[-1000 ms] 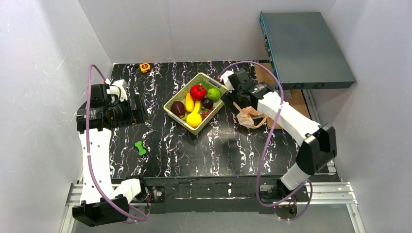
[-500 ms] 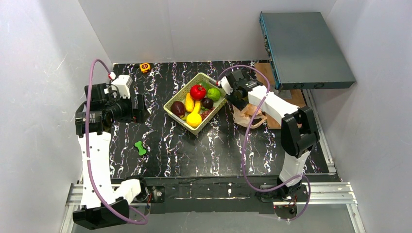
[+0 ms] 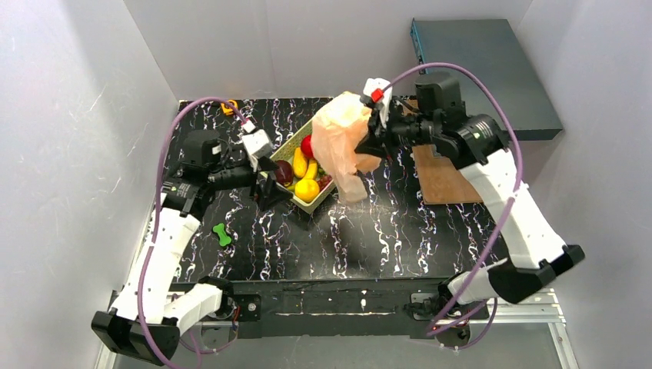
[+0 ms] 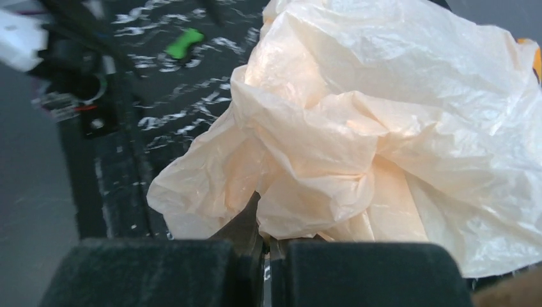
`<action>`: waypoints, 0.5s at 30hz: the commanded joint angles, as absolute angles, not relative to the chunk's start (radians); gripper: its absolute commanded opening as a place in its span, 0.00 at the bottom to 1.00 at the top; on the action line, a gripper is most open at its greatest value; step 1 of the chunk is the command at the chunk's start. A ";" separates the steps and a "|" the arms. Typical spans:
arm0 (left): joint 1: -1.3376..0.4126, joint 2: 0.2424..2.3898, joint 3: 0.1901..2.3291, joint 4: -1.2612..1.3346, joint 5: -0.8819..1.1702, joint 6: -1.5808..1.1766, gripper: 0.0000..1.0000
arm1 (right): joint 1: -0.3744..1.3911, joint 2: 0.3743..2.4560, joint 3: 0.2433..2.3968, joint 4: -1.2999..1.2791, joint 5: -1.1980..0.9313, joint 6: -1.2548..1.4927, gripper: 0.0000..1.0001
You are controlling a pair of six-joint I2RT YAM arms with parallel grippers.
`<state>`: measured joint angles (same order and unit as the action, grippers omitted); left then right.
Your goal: Place the fake fruits into the plastic bag and tie a complex knot
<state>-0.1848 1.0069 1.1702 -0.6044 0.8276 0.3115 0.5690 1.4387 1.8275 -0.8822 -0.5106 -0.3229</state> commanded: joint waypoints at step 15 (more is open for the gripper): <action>-0.510 1.047 1.131 -0.363 0.946 0.487 0.65 | 0.758 1.229 1.621 -0.888 -0.639 -0.681 0.01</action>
<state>-0.4808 1.1149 1.1526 -0.4137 0.9085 0.4675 0.7567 1.2640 1.6264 -0.9306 -0.7036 -0.6411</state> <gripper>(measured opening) 0.825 0.028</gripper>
